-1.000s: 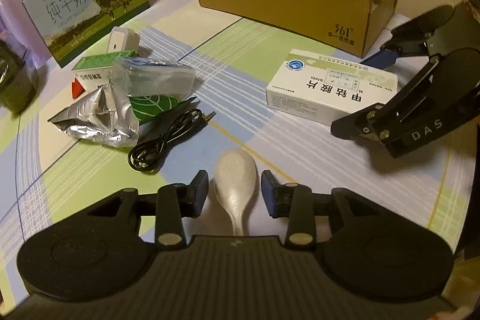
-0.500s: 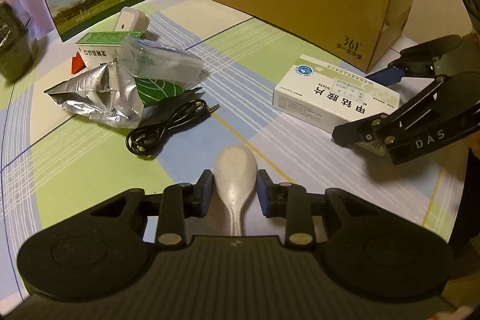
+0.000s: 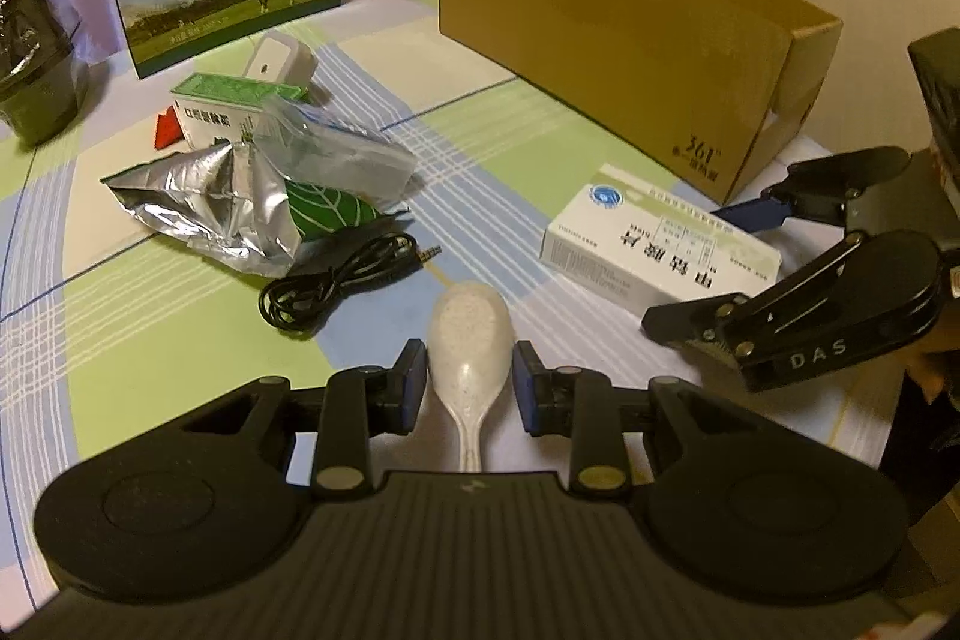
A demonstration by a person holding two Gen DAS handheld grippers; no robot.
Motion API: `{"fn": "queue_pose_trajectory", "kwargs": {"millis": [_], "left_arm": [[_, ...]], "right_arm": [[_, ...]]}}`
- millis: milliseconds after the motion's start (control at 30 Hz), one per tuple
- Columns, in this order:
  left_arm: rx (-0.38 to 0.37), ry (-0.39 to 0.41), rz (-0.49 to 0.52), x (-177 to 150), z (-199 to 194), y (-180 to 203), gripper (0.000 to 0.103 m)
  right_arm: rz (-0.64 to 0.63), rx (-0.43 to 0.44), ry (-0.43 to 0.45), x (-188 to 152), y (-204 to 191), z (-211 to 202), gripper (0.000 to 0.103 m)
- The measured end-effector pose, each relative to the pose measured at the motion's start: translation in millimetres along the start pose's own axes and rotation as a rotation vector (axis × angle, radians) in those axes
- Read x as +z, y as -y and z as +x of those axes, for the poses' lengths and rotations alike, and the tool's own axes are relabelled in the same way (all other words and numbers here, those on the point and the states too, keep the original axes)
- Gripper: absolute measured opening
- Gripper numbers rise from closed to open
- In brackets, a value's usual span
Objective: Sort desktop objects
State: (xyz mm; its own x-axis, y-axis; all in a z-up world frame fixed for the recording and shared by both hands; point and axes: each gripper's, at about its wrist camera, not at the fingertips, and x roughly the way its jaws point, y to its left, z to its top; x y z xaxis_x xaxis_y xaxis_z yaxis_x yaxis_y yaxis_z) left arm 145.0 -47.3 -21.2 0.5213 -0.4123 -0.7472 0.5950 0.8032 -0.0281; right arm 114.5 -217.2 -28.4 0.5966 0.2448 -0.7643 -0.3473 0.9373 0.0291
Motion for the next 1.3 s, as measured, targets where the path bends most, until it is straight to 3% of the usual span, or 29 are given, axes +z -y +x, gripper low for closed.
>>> {"fn": "queue_pose_trajectory", "kwargs": {"millis": [400, 467, 800, 1300], "left_arm": [[-0.012, 0.005, -0.016, -2, -2, 1, 0.025], [-0.003, 0.003, -0.009, -2, -1, 2, 0.025], [0.019, -0.024, 0.034, -8, 16, 14, 0.026], [0.047, 0.042, 0.028, -15, 24, 15, 0.028]], "right_arm": [[-0.002, -0.004, -0.011, 2, -4, 4, 0.075], [-0.007, -0.012, -0.006, 2, -5, 3, 0.068], [0.009, -0.003, -0.007, 3, -4, 4, 0.068], [0.039, 0.006, -0.004, 5, 1, 2, 0.068]]}}
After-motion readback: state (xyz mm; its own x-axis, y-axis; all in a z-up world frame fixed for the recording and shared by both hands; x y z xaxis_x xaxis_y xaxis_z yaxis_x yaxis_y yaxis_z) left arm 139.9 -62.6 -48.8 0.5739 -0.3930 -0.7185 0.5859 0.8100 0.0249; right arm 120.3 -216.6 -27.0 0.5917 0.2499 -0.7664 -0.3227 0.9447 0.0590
